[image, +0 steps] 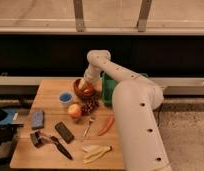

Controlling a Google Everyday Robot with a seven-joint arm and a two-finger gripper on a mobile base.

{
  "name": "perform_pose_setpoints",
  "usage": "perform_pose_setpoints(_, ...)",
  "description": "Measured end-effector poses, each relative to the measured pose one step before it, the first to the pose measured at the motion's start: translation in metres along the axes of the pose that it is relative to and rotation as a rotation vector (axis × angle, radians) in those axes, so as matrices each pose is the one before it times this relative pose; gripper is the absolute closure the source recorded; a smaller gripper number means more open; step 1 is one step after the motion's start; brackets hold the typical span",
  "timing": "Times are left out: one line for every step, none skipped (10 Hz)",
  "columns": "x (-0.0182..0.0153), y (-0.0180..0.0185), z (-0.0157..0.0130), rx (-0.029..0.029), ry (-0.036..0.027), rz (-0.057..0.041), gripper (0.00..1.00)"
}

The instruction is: Stack bowls into tray

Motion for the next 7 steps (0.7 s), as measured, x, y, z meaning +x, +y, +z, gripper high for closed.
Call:
perform_pose_setpoints(-0.00345, 0.0065, -0.00974, -0.00309, -0.01904, -0.01211, 0.29)
perform_pose_setpoints(-0.00357, 0.00187, -0.01129, 0.01005, -0.02204, -0.01189, 0.29)
perform_pose_setpoints(-0.00396, 0.00182, -0.01417, 0.00568, -0.02828, -0.00939, 0.29)
perform_pose_setpoints(-0.00388, 0.00333, -0.00998, 0.0102, -0.01987, -0.0138, 0.29)
perform_pose_setpoints(-0.00357, 0.00407, -0.00659, 0.00801, -0.01253, -0.01162, 0.29)
perform_pose_setpoints(-0.0007, 0.00099, -0.00101, 0.00479, -0.00086, -0.00142, 0.29)
perform_pose_setpoints(0.00092, -0.00285, 0.00063, 0.00415, 0.00174, 0.00525, 0.29)
